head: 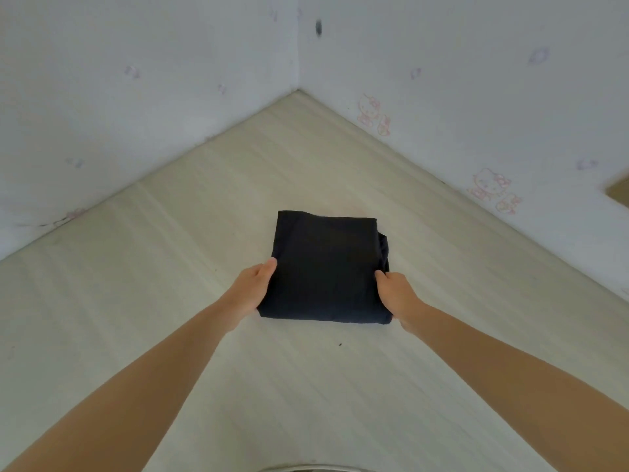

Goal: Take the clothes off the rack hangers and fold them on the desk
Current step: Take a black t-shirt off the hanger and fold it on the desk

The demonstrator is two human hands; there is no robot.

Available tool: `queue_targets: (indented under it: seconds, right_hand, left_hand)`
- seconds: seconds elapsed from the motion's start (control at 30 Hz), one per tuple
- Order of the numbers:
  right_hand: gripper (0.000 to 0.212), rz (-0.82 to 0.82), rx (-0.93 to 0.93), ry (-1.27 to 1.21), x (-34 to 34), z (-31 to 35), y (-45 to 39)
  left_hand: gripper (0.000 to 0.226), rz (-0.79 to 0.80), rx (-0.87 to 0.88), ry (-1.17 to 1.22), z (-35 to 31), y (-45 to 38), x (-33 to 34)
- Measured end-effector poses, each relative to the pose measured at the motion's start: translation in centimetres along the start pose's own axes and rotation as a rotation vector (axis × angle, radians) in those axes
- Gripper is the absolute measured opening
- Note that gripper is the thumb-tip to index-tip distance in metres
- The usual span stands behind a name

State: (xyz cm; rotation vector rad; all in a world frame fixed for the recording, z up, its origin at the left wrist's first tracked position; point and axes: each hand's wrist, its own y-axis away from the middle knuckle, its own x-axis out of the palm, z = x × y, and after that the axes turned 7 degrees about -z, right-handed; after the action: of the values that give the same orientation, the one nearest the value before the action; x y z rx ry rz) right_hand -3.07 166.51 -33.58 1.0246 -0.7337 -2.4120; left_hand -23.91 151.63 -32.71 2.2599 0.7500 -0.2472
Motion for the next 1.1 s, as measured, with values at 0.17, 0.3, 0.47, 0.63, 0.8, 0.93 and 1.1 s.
queue_targets:
  seconds: [0.17,0.3,0.47,0.63,0.8,0.93,1.1]
  right_hand:
    - [0.026,-0.052,0.055,-0.076,0.0,0.0,-0.3]
    - [0.030,-0.145,-0.144,0.058,0.3,0.4,0.0]
    - [0.025,-0.301,-0.242,-0.020,0.2,-0.3,0.4]
    - [0.028,-0.316,-0.113,-0.032,0.1,-0.7,0.5]
    - [0.013,-0.164,-0.033,0.094,-1.1,0.0,-0.4]
    - [0.048,-0.184,-0.218,0.178,-1.7,0.6,-1.0]
    - [0.047,-0.060,-0.080,0.047,-1.2,1.9,-0.9]
  left_hand:
    - [0.037,0.035,0.093,-0.149,0.0,0.1,0.8]
    - [0.034,0.044,0.127,-0.143,-0.4,0.0,1.1]
    - [0.035,0.037,0.191,-0.142,-0.9,0.5,1.3]
    - [0.034,0.012,0.124,-0.186,-1.0,0.4,1.8]
    - [0.036,-0.136,0.007,-0.286,-1.3,0.5,2.6]
    - [0.051,-0.252,0.069,-0.335,-2.2,0.1,3.1]
    - [0.055,-0.226,-0.066,-0.137,-3.3,0.3,3.8]
